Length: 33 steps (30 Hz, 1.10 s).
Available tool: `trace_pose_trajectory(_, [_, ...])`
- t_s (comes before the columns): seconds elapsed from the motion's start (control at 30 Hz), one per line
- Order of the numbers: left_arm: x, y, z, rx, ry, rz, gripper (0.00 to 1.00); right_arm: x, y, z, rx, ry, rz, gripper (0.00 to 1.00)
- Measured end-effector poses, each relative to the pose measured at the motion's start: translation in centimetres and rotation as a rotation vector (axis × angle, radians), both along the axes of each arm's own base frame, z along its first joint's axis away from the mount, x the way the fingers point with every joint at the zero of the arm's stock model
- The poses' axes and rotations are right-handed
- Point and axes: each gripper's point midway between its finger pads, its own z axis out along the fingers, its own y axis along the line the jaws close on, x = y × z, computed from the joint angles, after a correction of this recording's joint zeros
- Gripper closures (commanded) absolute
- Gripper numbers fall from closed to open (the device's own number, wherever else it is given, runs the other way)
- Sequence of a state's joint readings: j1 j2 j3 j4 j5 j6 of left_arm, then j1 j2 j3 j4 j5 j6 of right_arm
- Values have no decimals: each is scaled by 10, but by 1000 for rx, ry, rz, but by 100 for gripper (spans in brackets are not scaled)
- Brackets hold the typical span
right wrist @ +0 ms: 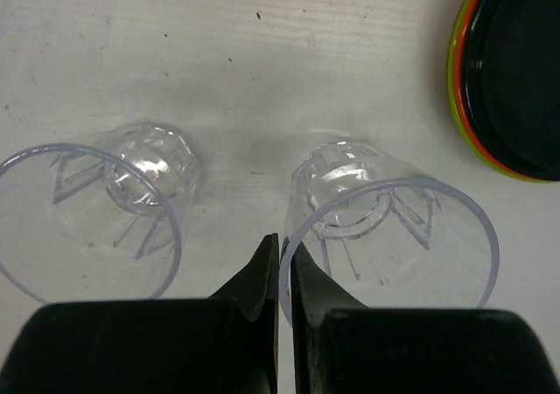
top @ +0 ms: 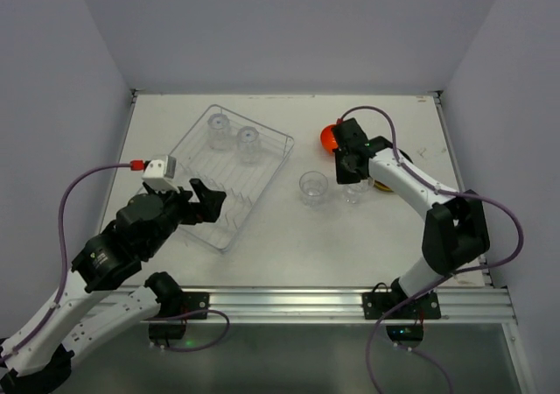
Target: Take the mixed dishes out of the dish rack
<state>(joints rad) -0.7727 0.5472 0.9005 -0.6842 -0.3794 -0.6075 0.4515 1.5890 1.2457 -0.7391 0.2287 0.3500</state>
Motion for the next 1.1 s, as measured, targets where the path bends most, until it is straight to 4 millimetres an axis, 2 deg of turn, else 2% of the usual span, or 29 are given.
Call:
trace_pose_trajectory(0.17, [1, 0, -18, 46, 26, -7, 0, 4, 7, -22, -3, 47, 13, 98])
trace_pose_trajectory(0.47, [3, -1, -27, 76, 46, -7, 0, 8, 17, -22, 48, 40, 25, 86])
trace_pose_trajectory(0.63, [5, 0, -28, 86, 49, 5, 0, 8, 18, -22, 51, 40, 22, 66])
trace_pose_trajectory(0.77, [9, 1, -32, 108, 60, 22, 0, 6, 16, -19, 50, 37, 23, 61])
trace_pose_trajectory(0.87, [13, 1, -39, 141, 83, 42, 0, 3, 14, -6, 59, 15, 23, 58])
trace_pose_trajectory(0.93, [19, 1, -42, 168, 98, 60, 0, -2, 12, 11, 71, -13, 23, 54])
trace_pose_trajectory(1.03, [32, 0, -38, 212, 114, 104, 0, -12, 6, 50, 110, -101, 23, 38])
trace_pose_trajectory(1.07, [40, -2, -34, 224, 118, 125, 0, -15, 5, 68, 134, -150, 22, 22])
trace_pose_trajectory(1.1, [50, -4, -30, 238, 129, 146, 0, -20, 3, 87, 163, -204, 20, 10])
